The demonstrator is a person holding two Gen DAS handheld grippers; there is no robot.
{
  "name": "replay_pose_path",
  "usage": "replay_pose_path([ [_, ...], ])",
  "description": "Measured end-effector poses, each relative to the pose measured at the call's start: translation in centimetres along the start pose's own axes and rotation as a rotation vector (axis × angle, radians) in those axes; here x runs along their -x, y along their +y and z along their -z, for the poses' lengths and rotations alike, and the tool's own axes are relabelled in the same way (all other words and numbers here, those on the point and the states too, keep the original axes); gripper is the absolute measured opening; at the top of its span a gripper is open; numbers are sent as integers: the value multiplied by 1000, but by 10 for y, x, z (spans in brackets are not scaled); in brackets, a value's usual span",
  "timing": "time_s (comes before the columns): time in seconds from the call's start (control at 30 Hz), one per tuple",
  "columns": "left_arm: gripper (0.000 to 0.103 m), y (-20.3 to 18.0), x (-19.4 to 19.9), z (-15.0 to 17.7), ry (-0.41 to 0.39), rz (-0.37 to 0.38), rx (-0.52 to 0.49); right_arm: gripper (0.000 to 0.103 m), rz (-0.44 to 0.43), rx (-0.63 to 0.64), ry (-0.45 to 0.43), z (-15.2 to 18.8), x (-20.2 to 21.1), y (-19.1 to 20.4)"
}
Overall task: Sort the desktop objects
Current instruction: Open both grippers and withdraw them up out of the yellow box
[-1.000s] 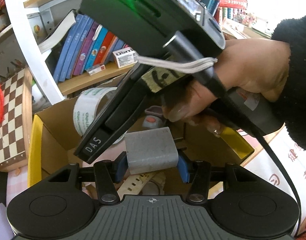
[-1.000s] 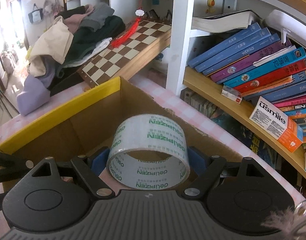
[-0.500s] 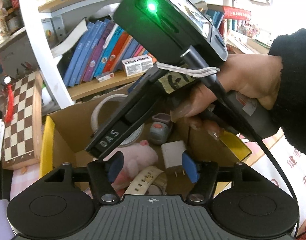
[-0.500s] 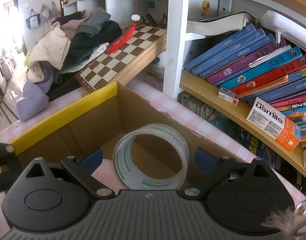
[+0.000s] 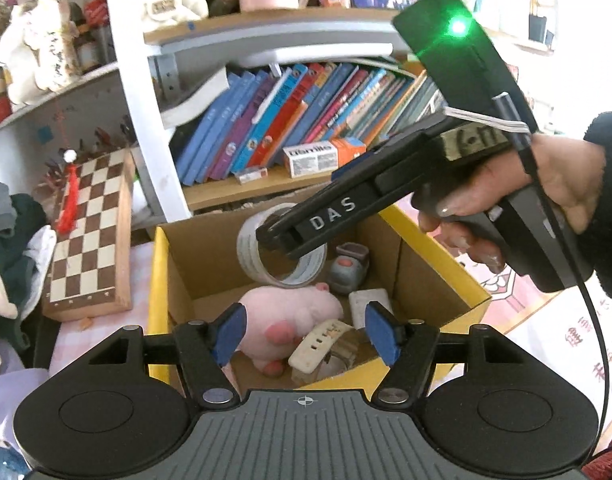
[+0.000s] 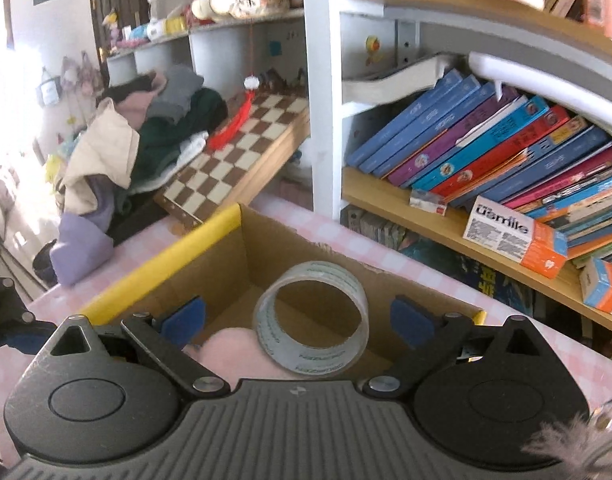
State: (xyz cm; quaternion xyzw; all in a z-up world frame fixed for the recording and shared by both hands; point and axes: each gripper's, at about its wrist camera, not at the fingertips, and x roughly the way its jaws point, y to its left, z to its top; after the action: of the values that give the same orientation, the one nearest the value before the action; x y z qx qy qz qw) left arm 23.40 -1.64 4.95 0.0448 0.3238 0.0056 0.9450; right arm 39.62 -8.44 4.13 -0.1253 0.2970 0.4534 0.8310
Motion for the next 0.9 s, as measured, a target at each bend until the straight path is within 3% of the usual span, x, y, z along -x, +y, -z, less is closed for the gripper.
replay_pose_path([
  [0.4,67,5,56,21,-100,-18,36,100,41,41,-105,6,64,55],
  [0.9,67,36,92,61,-129,-30,130,100,205,-42,-181,56,118,101],
])
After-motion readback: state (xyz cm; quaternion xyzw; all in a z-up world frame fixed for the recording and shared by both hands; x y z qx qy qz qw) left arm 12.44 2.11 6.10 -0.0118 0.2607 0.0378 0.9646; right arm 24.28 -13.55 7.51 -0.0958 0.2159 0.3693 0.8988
